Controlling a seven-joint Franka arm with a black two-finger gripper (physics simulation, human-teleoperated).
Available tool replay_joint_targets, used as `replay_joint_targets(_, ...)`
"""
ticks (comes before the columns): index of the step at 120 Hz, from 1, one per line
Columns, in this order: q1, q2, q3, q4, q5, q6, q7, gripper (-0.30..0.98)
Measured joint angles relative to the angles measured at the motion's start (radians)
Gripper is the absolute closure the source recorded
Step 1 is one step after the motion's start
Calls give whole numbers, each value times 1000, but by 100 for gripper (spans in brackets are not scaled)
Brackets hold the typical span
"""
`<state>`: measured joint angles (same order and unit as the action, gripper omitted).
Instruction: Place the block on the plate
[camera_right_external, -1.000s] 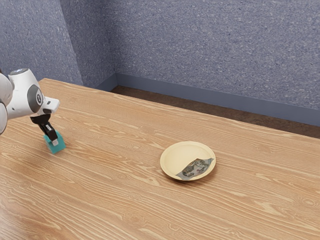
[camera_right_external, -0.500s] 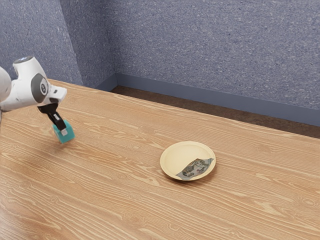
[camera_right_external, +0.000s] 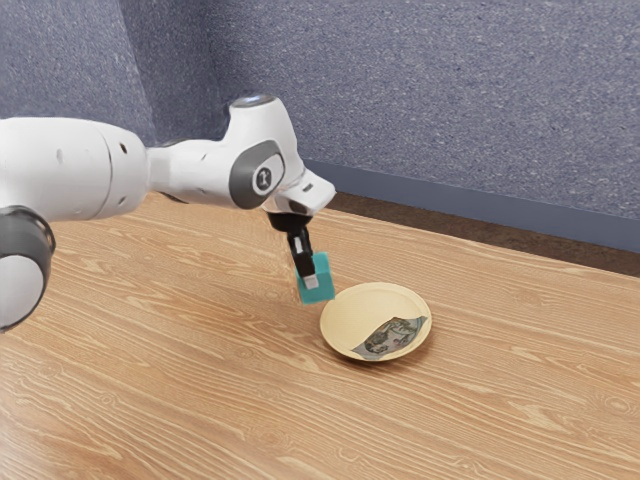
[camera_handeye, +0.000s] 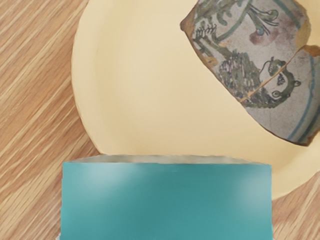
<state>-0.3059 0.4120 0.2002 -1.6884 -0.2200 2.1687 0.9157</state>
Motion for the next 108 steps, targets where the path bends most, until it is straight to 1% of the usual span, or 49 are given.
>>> replay_joint_targets(10, -34, 82, -18, 94, -7, -10, -28, 34)
replay_joint_targets(23, -52, 172, -41, 205, -16, -30, -62, 33)
replay_joint_targets(44, -76, 227, -50, 242, -35, -46, -109, 32)
replay_joint_targets(60, -77, 242, -48, 244, -46, -52, -134, 19)
replay_joint_targets(70, -77, 239, -46, 244, -49, -57, -147, 13)
replay_joint_targets(80, -77, 182, -40, 244, -38, -97, -175, 9)
replay_joint_targets(88, -78, 97, -38, 240, -15, -156, -216, 6)
replay_joint_targets(108, -78, -211, -45, 230, 89, -396, -394, 3)
